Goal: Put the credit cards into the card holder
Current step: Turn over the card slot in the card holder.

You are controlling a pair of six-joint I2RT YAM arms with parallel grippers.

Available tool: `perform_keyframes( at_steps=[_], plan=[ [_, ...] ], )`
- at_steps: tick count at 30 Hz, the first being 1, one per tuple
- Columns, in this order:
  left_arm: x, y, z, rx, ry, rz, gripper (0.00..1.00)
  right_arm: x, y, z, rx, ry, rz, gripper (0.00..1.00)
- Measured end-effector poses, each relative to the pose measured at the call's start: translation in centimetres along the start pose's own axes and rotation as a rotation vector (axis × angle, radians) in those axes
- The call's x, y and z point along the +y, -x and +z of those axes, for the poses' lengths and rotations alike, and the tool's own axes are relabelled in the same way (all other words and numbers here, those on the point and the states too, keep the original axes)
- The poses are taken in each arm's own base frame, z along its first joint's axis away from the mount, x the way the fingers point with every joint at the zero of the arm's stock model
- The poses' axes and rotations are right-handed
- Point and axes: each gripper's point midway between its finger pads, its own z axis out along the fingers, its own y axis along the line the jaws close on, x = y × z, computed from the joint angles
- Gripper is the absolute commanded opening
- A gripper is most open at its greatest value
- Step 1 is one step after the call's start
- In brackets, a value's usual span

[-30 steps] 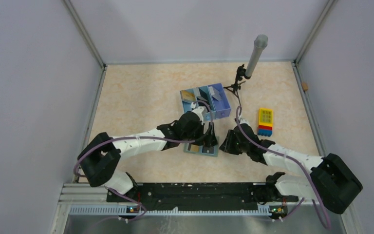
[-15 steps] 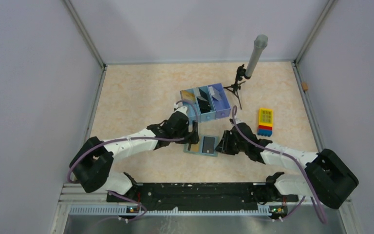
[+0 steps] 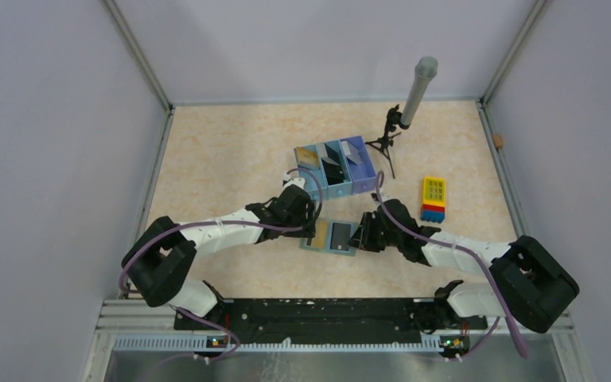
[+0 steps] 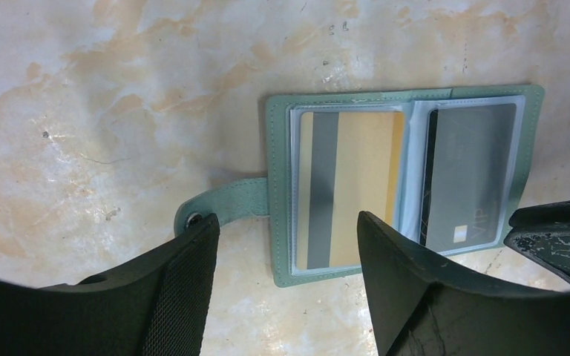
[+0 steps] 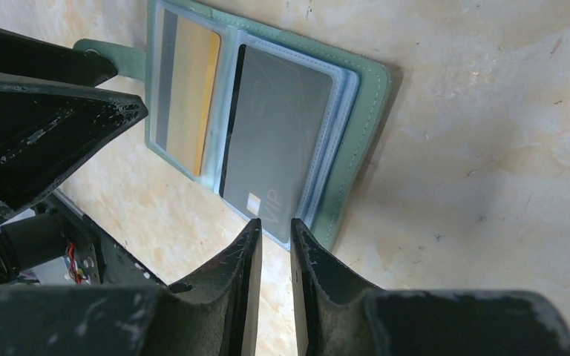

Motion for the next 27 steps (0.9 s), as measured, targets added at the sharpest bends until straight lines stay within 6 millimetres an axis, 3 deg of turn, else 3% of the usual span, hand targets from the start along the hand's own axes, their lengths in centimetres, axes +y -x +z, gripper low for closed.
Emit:
perform_keyframes(
  at_steps=[10,18,27],
  plan=[
    [0.2,-0.2,0.2,0.006,0.009,-0.001,0.61,-0.9,-0.6,0.5,0.025,-0.033,0.021,0.19],
    [0.3,-0.9,1.0,0.039,0.005,-0.003,0.48,-0.7,-0.6,0.7,0.025,-0.024,0.030,0.18],
    [0.0,-1.4,1.2,0.057,-0.015,-0.010,0.44,-0.5,-0.6,0.8,0.026,-0.015,0.036,0.12]
  ],
)
